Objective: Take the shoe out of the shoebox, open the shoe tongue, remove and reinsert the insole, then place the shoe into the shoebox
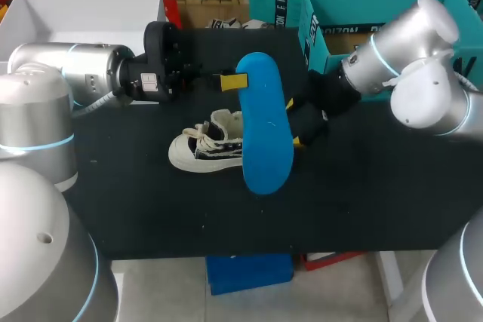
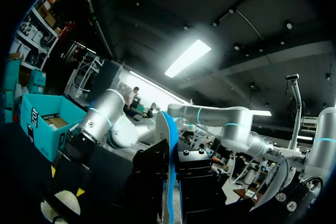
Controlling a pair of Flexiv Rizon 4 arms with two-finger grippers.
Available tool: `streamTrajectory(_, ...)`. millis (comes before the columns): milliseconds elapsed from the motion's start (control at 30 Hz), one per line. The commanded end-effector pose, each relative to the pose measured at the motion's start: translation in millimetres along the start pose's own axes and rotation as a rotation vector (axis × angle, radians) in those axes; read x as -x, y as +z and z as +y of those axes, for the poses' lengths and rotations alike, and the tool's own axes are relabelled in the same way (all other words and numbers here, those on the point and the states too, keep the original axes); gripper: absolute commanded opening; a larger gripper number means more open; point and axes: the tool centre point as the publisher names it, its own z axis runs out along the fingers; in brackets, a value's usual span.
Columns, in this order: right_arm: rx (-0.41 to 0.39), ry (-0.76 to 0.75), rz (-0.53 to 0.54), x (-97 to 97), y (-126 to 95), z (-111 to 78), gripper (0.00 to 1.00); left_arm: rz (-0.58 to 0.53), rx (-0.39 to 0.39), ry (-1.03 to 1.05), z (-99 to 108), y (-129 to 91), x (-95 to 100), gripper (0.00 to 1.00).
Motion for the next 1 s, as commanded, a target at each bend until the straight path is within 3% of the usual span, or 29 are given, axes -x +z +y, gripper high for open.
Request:
streamTrajectory(33,-0.187,-0.004,0.036,10.2,-9,12.0,1.00,-0.006,0.000,0.001,1,1,-1.2,0.00)
streamTrajectory(267,-0.354,-0.039,0.068,17.1,-9,30.8,1.00,-0.006,0.000,0.001,1,1,-1.2,0.00)
streamTrajectory(1000,-0.394,-0.057,0.082,18.7,29,79.4,1.00,-0.006,0.000,0.001,1,1,-1.2,0.00)
